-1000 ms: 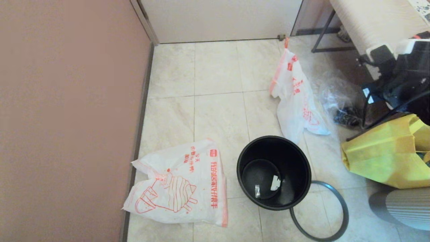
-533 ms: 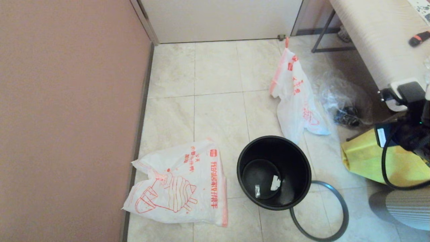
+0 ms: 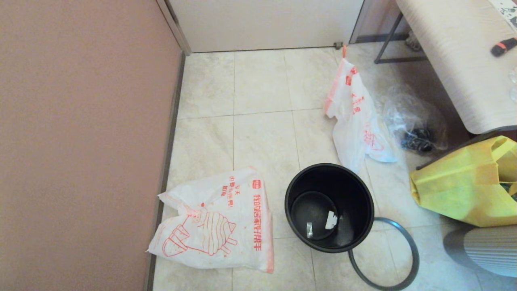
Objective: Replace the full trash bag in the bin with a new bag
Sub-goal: Pick up a new trash bag
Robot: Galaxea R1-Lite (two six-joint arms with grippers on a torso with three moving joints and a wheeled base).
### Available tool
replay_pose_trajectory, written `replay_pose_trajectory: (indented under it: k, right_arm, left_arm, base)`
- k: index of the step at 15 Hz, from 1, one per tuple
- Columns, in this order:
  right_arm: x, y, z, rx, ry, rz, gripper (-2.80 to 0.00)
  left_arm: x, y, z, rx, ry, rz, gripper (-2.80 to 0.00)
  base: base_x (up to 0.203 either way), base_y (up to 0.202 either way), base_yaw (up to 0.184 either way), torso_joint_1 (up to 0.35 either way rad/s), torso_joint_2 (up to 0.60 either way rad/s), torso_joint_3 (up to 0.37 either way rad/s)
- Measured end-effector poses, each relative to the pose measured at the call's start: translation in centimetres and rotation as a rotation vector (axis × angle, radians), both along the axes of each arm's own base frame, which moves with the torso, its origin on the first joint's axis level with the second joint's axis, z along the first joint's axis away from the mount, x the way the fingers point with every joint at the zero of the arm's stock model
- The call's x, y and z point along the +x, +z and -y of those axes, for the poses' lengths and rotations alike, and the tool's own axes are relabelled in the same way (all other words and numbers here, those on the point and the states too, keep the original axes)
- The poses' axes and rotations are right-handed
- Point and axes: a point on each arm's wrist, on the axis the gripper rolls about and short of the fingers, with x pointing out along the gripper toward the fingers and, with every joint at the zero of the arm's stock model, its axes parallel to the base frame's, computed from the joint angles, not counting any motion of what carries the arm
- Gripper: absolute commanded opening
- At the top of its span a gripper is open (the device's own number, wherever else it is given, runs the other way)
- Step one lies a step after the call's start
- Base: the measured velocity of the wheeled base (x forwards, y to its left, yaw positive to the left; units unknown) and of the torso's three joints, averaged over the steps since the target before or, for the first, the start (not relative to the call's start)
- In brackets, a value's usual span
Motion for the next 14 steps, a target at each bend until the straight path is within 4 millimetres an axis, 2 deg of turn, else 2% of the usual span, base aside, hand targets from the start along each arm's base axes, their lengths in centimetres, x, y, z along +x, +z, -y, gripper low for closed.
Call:
replay_pose_trajectory:
  k: [2, 4, 8, 14]
  right_arm:
    - [-3.5, -0.3, 0.0, 0.031, 0.125, 0.034, -2.8]
    - [-5.9, -1.5, 0.3, 0.119, 0.201, 0.023, -2.8]
    - [-8.2, -4.7, 0.9, 0.159, 0.196, 0.011, -2.8]
    - [-10.8, -9.1, 1.4, 0.126, -0.009, 0.056, -2.8]
  left_arm:
    - [0.0, 0.0, 0.0, 0.0, 0.0, 0.0, -2.8]
    - [0.0, 0.0, 0.0, 0.0, 0.0, 0.0, -2.8]
    - [0.0, 0.0, 0.0, 0.0, 0.0, 0.0, -2.8]
    - [0.0, 0.0, 0.0, 0.0, 0.0, 0.0, -2.8]
  base:
    - [0.0, 0.0, 0.0, 0.0, 0.0, 0.0]
    - [0.0, 0.0, 0.0, 0.0, 0.0, 0.0]
    - [0.0, 0.0, 0.0, 0.0, 0.0, 0.0]
    - [0.0, 0.0, 0.0, 0.0, 0.0, 0.0]
